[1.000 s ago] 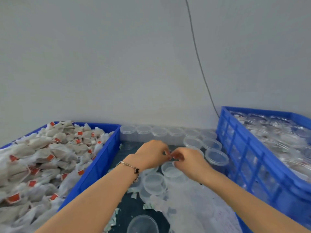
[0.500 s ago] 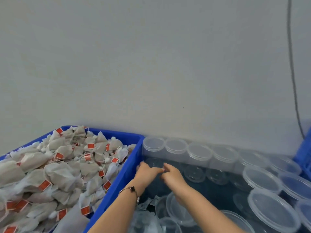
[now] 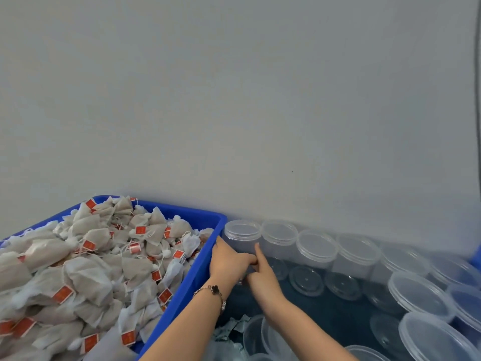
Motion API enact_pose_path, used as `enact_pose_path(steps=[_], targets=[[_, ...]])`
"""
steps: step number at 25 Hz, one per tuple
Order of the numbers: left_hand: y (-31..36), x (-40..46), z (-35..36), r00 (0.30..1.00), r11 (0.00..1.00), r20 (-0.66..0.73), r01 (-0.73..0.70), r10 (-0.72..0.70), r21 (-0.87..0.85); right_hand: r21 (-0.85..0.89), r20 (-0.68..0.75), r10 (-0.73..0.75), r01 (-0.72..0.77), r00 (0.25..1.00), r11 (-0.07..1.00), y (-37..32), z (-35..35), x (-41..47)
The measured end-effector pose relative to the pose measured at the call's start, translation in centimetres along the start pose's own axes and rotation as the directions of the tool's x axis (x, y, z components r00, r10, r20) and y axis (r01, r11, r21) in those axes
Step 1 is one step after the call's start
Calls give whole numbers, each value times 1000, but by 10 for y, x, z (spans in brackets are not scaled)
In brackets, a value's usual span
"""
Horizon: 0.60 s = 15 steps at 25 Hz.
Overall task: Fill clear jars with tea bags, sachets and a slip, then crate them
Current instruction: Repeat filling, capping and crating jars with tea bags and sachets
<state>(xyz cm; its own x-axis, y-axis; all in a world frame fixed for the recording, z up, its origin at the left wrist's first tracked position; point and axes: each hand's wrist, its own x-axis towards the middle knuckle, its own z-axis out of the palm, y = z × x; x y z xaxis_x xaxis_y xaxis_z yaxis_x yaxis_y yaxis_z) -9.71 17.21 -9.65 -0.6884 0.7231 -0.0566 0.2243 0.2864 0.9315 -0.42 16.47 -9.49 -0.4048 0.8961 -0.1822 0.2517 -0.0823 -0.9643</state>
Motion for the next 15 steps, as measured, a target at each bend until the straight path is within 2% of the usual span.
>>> enact_pose_path(steps=[3, 5, 8, 10, 12, 14, 15], targets=[[18, -35, -24, 997, 999, 67, 31, -31, 8, -104, -23, -75, 72, 997, 992, -22, -10, -52], [35, -65, -40, 999, 1000, 39, 12, -12, 1, -196, -30, -148, 139, 989, 971, -36, -17, -91], [60, -115, -68, 999, 998, -27, -41, 43, 55, -219, 17, -192, 191, 981, 957, -50, -21, -151], [65, -150, -85, 983, 981, -40, -174, 178, 85, -213, -30, -208, 197, 978, 957, -56, -23, -187], [61, -183, -103, 945, 926, -16, -316, 326, 205, -264, -167, -224, 175, 960, 948, -65, -28, -215], [49, -210, -115, 882, 833, 48, -459, 469, 308, -315, -234, -219, 139, 947, 939, -73, -36, -233], [43, -223, -119, 844, 771, 95, -524, 529, 363, -348, -221, -208, 122, 953, 930, -77, -40, -241]])
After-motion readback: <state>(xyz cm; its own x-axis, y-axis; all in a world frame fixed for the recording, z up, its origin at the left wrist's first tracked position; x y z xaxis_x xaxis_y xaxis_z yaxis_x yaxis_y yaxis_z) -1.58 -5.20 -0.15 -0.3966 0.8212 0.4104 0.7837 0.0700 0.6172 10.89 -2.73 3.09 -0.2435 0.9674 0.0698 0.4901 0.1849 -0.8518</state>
